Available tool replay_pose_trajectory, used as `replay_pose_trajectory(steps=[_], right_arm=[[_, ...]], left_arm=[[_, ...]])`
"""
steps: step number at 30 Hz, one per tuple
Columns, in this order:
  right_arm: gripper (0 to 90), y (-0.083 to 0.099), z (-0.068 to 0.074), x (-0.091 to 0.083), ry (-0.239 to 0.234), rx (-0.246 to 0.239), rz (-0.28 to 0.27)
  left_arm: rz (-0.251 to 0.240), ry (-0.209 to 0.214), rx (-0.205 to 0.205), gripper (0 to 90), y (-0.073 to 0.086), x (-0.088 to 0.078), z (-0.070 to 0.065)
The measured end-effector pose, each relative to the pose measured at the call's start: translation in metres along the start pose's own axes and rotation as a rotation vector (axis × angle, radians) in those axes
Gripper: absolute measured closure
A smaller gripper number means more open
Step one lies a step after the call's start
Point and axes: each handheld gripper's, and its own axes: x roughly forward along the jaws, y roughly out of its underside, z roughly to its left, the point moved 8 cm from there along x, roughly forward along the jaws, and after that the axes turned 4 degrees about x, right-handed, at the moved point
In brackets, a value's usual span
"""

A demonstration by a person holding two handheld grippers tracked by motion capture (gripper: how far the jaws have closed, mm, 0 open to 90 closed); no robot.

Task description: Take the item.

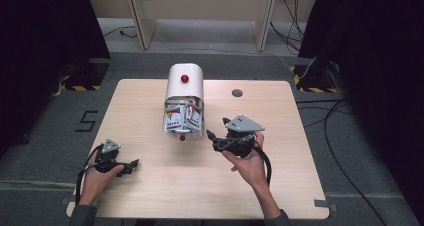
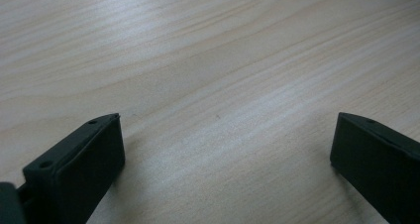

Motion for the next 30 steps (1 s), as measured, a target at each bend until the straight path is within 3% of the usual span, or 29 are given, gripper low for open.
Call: replay_pose_trajectory(steps=[14, 30], right_arm=[[34.6, -0.016, 0.011, 0.01, -0.017, -0.039, 0.0], [36.2, -0.032, 0.02, 0.021, -0.035, -0.03, -0.004]], left_arm=[[0.0, 0.0, 0.0, 0.0, 0.0, 0.0, 0.0], [0.001, 0.0, 0.0, 0.0, 0.0, 0.0, 0.0]])
